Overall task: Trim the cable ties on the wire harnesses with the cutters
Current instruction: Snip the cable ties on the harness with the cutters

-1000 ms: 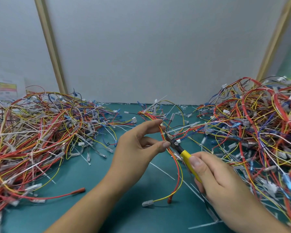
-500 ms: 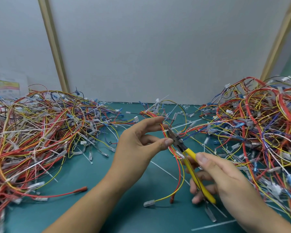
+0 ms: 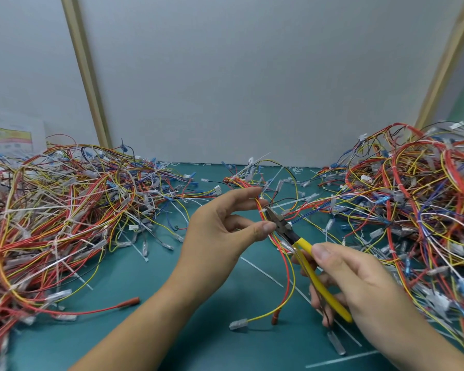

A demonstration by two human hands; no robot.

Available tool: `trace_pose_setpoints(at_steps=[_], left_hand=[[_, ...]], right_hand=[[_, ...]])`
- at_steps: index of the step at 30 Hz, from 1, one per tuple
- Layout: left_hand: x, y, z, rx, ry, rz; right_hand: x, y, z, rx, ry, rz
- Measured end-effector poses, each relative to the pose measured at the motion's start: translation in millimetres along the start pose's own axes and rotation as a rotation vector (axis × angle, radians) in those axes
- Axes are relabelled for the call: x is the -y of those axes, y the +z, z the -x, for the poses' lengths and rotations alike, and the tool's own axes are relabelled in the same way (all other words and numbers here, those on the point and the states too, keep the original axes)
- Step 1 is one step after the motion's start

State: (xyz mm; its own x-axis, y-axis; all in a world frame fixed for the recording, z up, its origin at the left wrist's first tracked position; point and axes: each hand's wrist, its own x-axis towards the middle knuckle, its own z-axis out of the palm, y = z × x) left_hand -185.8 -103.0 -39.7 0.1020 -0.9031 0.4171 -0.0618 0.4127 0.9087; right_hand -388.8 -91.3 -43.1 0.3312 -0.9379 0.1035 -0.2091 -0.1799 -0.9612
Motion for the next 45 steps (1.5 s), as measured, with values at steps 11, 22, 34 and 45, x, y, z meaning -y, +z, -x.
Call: trace_pose_setpoints(at_steps=[11,22,34,45], left_hand=[[0.8,0.4,0.5,-0.001,-0.002,-0.008],[8.4,6.2,-2.0,-0.033,-0.092,0.137],[12.5,1.6,-4.1,-0.174,-0.27,0.259],[17.0,1.0,-3.2,-0.196,-0.247,0.306]], right_hand=[[-4.1,-3.9,0.4,-0.075,-0.148,0.172],[-2.3,4.2,-1.9,-0.066,-0.007,-0.238],[2.5,-3.1,-0.3,0.005,-0.006,-0.428],[7.9,-15.8,-0.7,-0.043,-0.047,-0.307]])
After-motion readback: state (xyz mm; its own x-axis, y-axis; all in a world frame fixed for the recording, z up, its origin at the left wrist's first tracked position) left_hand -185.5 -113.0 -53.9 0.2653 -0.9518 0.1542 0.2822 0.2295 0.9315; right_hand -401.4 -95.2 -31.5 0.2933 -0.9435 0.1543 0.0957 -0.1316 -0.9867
